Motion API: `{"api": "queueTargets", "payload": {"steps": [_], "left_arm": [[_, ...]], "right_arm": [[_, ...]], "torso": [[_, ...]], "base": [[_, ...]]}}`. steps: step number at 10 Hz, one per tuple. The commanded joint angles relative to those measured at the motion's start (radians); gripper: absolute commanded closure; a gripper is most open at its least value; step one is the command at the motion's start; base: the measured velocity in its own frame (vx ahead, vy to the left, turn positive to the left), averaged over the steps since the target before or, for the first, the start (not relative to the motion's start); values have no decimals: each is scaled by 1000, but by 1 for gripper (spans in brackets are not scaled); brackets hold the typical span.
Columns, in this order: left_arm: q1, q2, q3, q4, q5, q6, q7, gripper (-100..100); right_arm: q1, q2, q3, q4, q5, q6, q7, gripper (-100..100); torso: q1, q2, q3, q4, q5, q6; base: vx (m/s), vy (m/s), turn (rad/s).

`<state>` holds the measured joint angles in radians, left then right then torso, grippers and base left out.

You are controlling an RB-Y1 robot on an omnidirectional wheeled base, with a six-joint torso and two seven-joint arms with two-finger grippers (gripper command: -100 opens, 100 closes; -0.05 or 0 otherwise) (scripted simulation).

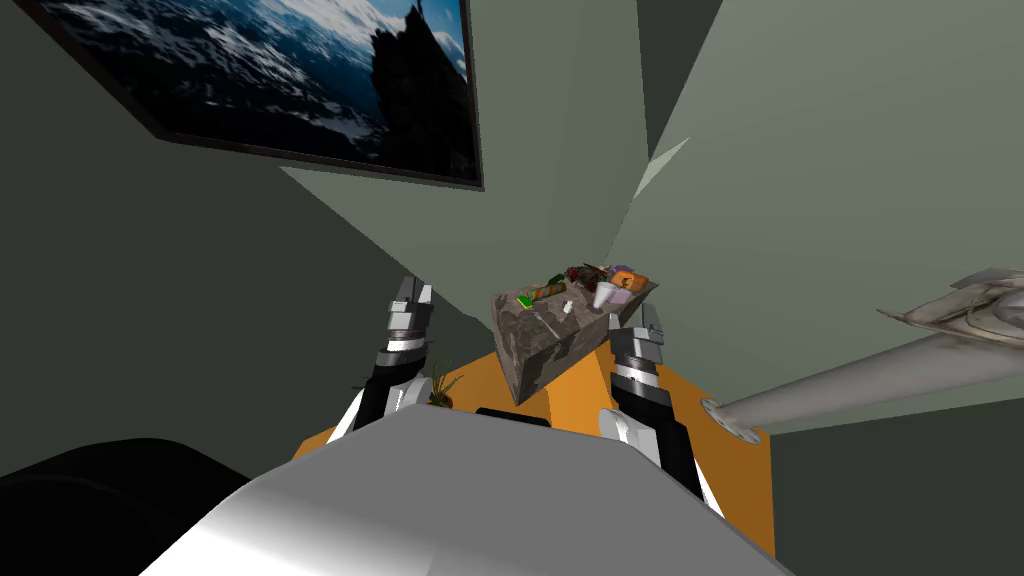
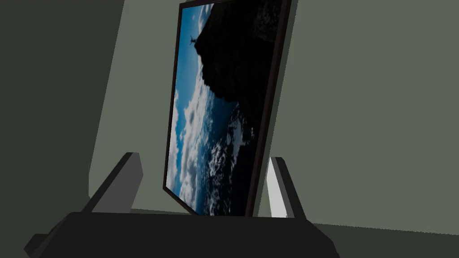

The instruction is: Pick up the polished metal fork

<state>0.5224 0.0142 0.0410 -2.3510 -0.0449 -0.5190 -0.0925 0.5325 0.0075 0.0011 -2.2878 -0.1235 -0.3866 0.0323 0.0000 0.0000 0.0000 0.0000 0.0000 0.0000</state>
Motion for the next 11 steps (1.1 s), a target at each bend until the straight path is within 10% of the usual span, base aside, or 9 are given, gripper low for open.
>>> {"api": "queueTargets", "payload": {"steps": [1, 11], "left_arm": [[0, 0, 0, 0, 0, 0, 0, 0], [0, 0, 0, 0, 0, 0, 0, 0]], "right_arm": [[9, -32, -2, 19, -1, -1, 1, -100], [138, -266, -34, 274, -22, -26, 21, -100]], "torso": [[0, 0, 0, 0, 0, 0], [1, 6, 4, 1, 0, 0]], "base": [[-23, 8, 93], [-91, 35, 179]]}}
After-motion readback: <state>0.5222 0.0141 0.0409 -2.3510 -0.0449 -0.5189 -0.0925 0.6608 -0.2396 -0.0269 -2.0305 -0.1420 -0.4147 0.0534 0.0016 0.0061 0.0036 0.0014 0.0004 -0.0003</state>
